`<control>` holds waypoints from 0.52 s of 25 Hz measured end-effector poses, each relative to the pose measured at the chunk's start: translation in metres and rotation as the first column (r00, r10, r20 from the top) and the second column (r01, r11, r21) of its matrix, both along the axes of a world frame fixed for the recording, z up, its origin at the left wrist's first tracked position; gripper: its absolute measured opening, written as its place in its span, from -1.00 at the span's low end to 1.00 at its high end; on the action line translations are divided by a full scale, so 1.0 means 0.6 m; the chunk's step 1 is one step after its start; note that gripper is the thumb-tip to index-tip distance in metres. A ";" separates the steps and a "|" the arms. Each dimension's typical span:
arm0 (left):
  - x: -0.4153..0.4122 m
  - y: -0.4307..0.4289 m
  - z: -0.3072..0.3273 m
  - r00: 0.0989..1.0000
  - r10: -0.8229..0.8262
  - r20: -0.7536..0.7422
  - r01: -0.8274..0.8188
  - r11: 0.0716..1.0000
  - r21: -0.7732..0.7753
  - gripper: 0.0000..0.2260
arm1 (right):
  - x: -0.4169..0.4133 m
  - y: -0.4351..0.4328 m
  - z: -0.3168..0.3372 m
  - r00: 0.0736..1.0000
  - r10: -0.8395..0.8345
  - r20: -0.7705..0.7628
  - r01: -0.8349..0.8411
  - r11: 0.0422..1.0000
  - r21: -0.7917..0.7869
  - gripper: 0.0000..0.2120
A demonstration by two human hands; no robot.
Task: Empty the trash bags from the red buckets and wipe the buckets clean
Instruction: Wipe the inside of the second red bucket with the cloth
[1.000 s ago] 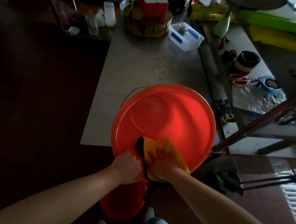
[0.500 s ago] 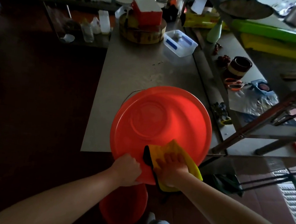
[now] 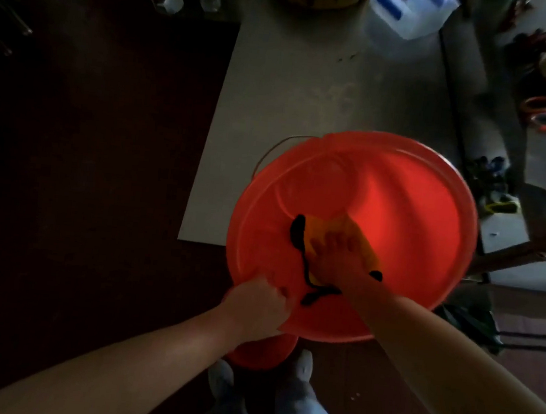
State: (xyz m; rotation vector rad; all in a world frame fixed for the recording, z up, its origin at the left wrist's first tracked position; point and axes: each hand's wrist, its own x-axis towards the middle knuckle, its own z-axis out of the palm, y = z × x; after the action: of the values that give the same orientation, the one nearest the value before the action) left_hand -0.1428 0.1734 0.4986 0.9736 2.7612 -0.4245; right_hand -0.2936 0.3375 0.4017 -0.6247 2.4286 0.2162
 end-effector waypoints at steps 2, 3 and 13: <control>-0.005 -0.001 -0.004 1.000 0.028 -0.002 -0.028 1.000 0.000 -0.58 | -0.023 -0.009 -0.029 1.000 0.025 0.001 -0.025 1.000 0.002 -0.41; -0.007 -0.002 -0.002 0.999 0.033 -0.007 -0.033 0.999 -0.002 -0.58 | -0.026 -0.011 -0.033 1.000 0.029 -0.006 -0.029 0.999 0.014 -0.39; -0.006 -0.008 0.069 0.985 0.010 0.170 0.008 0.994 -0.106 -0.51 | 0.118 0.014 0.128 0.999 -0.003 0.050 -0.001 0.998 0.063 -0.33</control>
State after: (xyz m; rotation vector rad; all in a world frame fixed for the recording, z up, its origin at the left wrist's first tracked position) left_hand -0.1467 0.1684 0.5403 0.9369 2.5585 -0.4595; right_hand -0.2226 0.3461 0.4787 -0.5941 2.3644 0.2718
